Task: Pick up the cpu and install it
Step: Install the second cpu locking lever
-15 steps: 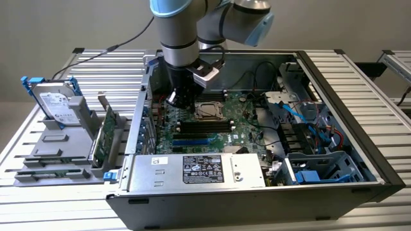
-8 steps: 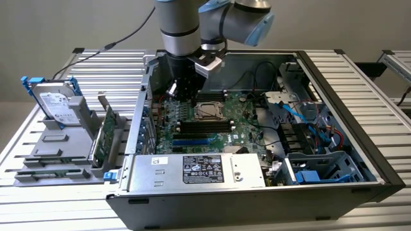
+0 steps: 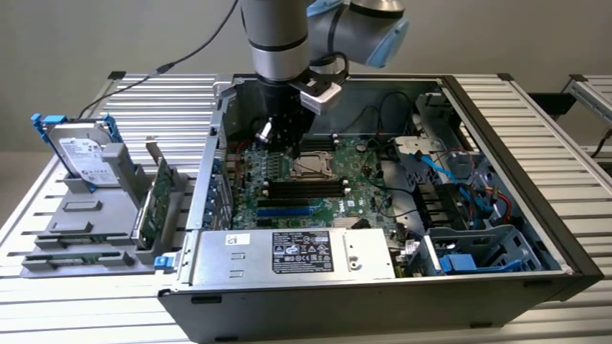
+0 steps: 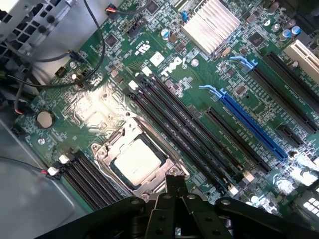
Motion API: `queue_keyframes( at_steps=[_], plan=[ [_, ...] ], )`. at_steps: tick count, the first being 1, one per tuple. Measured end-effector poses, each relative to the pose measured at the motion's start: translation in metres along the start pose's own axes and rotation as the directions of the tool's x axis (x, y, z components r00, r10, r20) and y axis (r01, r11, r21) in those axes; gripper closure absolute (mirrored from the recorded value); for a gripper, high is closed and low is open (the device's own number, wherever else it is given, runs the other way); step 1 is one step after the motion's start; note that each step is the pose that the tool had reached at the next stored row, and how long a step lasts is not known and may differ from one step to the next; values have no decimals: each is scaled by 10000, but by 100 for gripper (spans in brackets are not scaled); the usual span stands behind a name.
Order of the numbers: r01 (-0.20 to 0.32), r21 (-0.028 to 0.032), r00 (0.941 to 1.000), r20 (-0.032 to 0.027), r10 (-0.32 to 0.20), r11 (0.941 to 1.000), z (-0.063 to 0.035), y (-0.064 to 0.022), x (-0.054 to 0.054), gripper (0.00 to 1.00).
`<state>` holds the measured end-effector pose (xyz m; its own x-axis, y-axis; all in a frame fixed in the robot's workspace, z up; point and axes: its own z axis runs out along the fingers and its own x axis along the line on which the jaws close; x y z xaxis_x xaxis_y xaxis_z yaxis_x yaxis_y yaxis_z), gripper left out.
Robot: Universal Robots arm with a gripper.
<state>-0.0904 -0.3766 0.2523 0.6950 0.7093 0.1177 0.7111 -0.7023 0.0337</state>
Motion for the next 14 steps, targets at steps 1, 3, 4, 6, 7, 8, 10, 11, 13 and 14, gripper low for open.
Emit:
queue_keyframes(
  at_steps=[1,3,4,6,7,8,10,11,13,14],
  plan=[
    [-1,0,10000,0,1,10000,-3,17,-16,89],
    [-7,1,10000,3,7,10000,-11,47,-31,89],
    [-8,3,10000,5,8,10000,-13,60,-32,89],
    [-8,6,10000,7,8,10000,-14,86,-33,89],
    [-10,9,10000,11,10,10000,-15,99,-38,89],
    [-11,12,10000,14,11,10000,-16,113,-46,89],
    [-11,18,10000,18,11,10000,-17,134,-66,89],
    [-11,19,10000,19,11,10000,-15,137,-70,89],
    [-12,17,10000,17,12,10000,0,137,-72,89],
    [-12,17,10000,17,12,10000,11,136,-73,89]
  ],
)
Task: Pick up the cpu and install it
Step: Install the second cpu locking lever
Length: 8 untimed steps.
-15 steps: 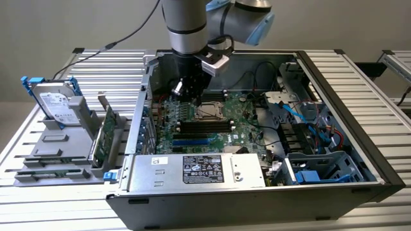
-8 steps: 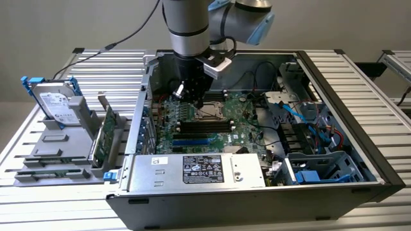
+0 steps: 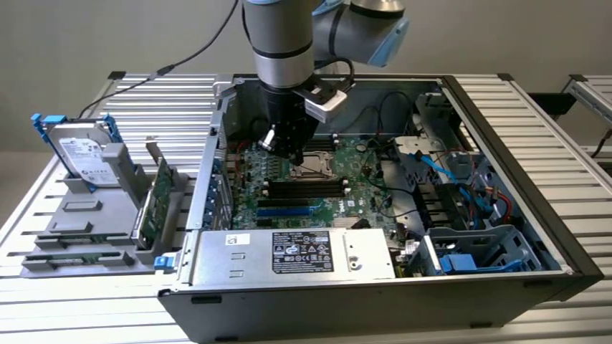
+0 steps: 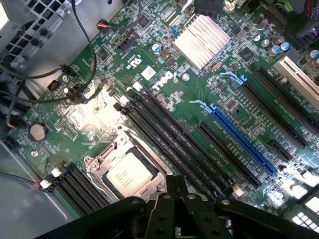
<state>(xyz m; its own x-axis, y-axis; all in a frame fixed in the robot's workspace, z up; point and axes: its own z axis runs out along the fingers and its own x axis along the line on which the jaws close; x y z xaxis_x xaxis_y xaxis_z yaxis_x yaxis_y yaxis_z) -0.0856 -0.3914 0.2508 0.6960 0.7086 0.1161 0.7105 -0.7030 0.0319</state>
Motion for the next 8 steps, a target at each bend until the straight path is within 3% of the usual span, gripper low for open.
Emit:
queue_keyframes(
  at_steps=[8],
  plan=[
    [0,-1,10000,0,0,10000,108,-21,-30,89]
  ],
)
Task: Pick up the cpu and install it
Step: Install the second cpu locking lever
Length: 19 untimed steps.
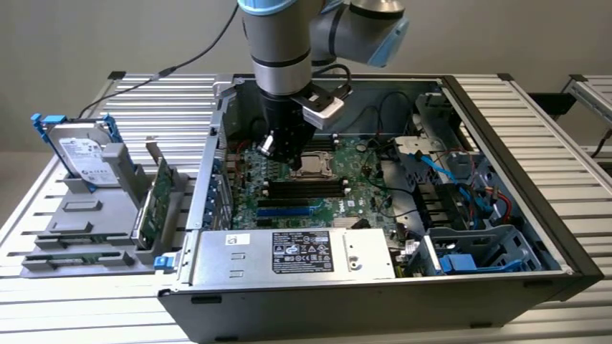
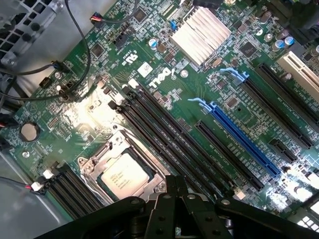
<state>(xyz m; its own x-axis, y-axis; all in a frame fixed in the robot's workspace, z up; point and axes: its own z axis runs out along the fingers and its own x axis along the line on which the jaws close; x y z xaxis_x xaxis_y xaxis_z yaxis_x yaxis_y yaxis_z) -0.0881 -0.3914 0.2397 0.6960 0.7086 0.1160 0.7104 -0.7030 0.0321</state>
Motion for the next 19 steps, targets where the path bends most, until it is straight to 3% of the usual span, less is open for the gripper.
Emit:
queue_keyframes(
  at_steps=[10,19],
  plan=[
    [-3,33,10000,29,3,10000,71,-19,-15,89],
    [13,39,10000,35,-13,10000,168,-92,-81,89]
  ],
)
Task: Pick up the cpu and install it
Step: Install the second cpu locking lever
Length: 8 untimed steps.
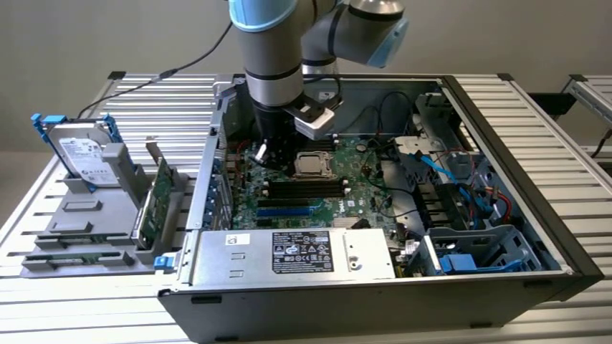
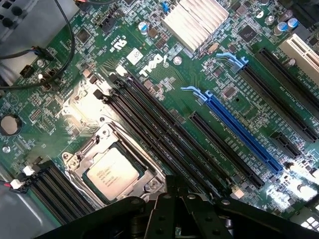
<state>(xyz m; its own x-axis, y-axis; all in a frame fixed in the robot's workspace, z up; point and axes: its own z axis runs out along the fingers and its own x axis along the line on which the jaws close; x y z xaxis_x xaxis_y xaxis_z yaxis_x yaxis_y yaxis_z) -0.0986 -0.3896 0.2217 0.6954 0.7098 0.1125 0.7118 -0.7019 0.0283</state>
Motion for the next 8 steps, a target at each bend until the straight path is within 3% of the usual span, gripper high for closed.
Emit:
queue_keyframes(
  at_steps=[8],
  plan=[
    [11,10,10000,-8,-11,10000,57,-33,-8,89]
  ],
)
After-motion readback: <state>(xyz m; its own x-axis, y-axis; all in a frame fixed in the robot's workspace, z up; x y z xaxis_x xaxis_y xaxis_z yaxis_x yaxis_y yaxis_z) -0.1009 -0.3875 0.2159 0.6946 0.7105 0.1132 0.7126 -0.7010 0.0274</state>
